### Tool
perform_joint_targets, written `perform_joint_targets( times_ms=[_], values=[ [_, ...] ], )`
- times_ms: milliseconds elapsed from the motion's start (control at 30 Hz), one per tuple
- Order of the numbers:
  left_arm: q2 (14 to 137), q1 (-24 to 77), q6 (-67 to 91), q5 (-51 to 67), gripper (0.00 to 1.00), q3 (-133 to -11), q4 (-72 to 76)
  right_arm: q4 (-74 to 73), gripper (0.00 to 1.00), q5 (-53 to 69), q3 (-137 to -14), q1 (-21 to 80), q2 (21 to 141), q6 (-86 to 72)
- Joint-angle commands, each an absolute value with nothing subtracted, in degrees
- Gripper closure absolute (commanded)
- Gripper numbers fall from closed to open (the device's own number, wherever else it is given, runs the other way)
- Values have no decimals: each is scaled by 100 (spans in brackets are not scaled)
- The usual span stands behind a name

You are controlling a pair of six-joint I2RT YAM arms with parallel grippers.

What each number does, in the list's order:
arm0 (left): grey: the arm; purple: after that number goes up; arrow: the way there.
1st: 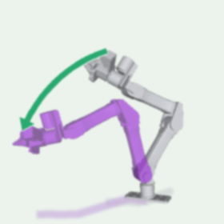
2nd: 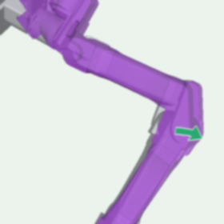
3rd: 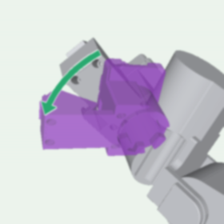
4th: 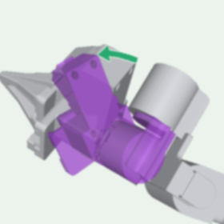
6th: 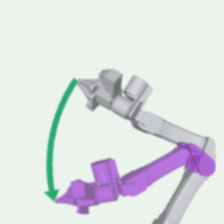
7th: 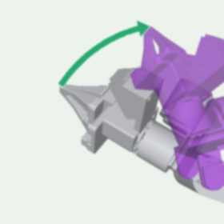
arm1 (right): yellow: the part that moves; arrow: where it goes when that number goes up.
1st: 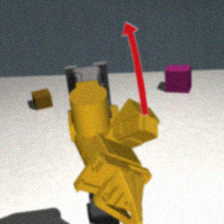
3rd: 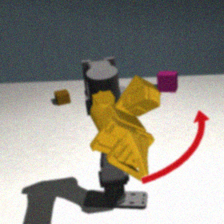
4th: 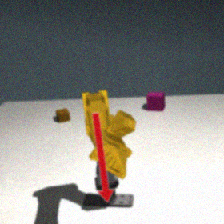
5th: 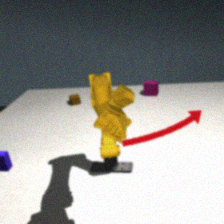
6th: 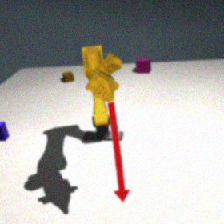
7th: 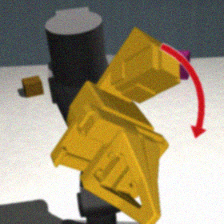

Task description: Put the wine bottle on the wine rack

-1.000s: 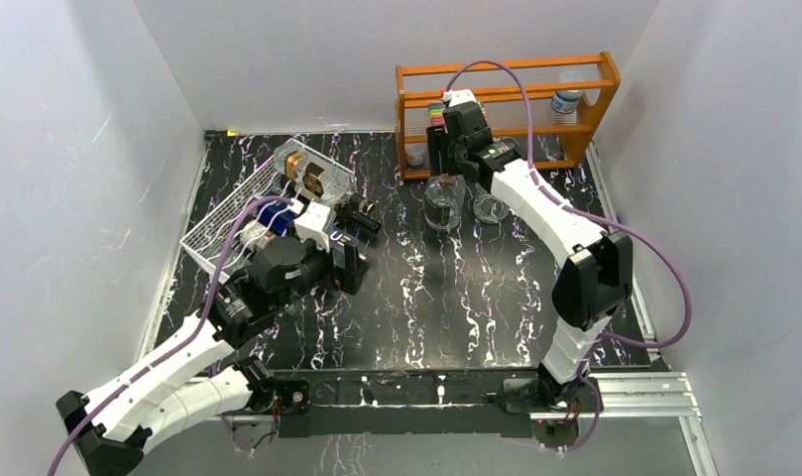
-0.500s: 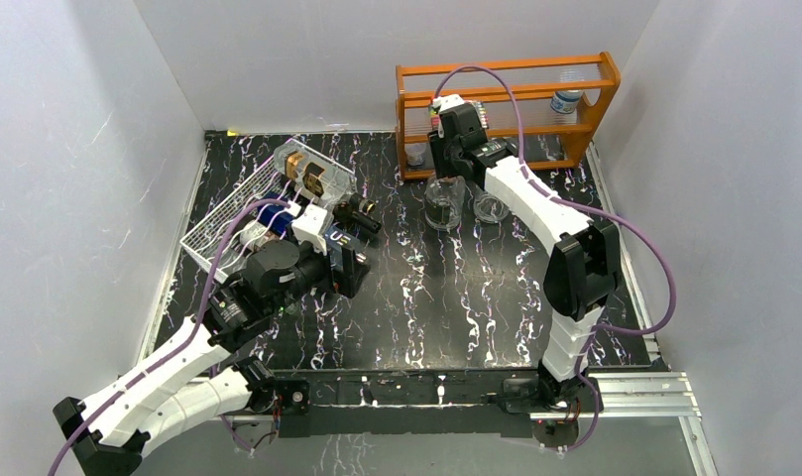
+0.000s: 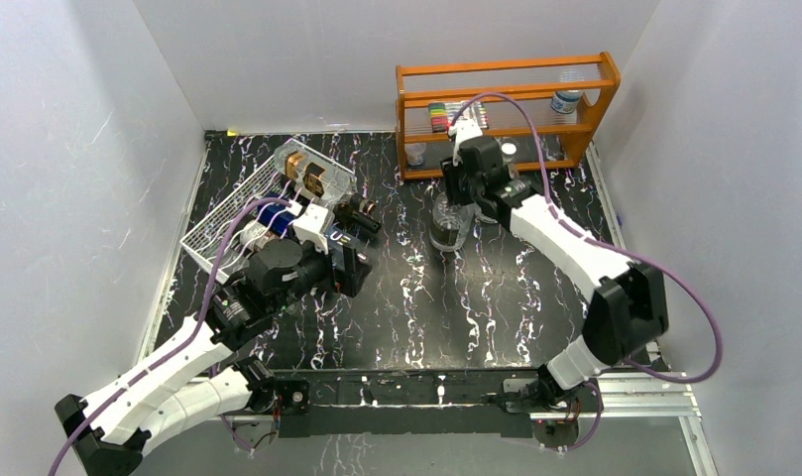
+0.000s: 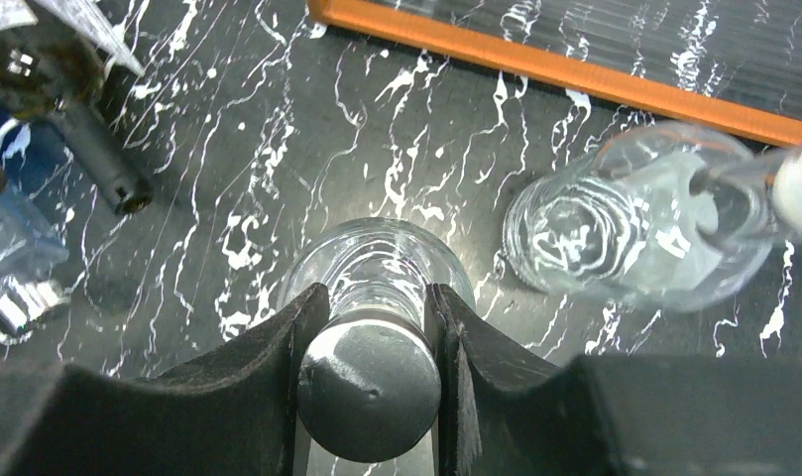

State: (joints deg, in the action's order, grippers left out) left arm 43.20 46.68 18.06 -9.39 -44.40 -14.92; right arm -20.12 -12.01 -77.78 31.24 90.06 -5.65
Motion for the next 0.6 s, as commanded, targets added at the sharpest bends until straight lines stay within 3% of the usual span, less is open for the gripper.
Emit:
perform_joint_targets(
  times_ms=[0,333,567],
  values=[
    [4523,4680,2292,-864,2,-4732,-1489,-1076,100,-1526,-6998,3605,8048,-569],
    [5025,4681,3379,-908,2,-4830,-1519,-763,100,-1920,-5149,4162,6384,-1330],
    [5401,4685,3818,-656,2,-4783,-1357,-269,100,-1957,-4150,4533,5948,-2086]
  ],
)
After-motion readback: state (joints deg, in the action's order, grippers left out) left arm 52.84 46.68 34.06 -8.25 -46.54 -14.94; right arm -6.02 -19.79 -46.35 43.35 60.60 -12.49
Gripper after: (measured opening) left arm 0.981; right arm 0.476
